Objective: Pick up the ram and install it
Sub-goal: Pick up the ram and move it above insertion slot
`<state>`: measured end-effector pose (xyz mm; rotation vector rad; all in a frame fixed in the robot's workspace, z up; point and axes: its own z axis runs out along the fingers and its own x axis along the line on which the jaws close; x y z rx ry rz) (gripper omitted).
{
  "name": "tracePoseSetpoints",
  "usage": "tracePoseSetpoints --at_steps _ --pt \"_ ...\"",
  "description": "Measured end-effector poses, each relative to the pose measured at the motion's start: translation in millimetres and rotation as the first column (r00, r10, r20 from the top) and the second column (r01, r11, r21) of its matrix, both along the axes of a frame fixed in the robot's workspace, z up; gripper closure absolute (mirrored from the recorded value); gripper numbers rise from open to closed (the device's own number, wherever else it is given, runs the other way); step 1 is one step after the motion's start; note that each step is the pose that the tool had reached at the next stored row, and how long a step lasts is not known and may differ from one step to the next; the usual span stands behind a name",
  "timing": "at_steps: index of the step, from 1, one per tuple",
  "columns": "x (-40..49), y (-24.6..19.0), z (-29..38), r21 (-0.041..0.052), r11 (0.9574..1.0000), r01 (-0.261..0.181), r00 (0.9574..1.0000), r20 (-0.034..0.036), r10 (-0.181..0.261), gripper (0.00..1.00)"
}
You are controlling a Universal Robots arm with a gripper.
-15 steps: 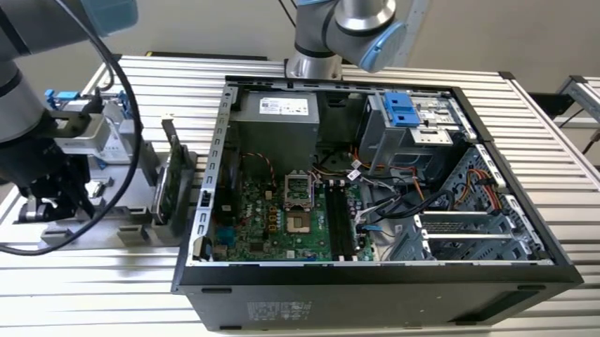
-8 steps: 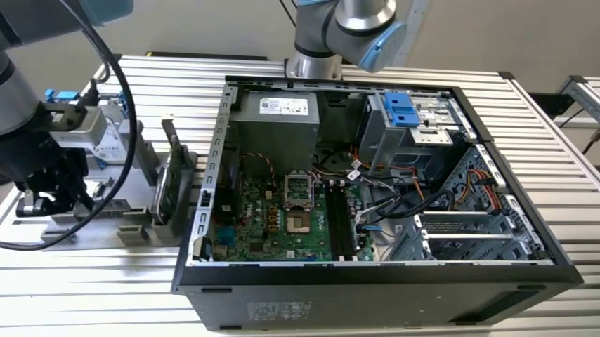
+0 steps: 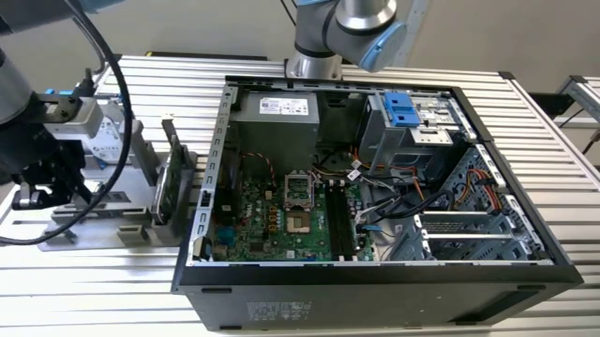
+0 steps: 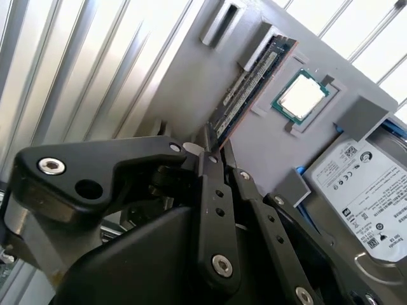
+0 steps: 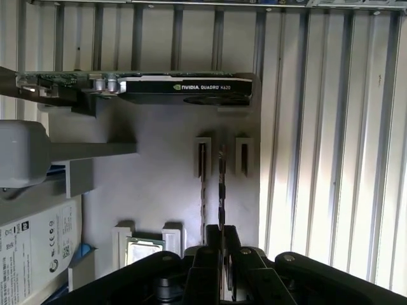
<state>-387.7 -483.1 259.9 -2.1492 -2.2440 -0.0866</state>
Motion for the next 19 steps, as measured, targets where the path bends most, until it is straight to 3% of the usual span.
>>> tracePoseSetpoints --at_steps 19 --pt "0.0 0.0 25.9 0.0008 1.0 0.0 1.0 -0.0001 0.0 1.0"
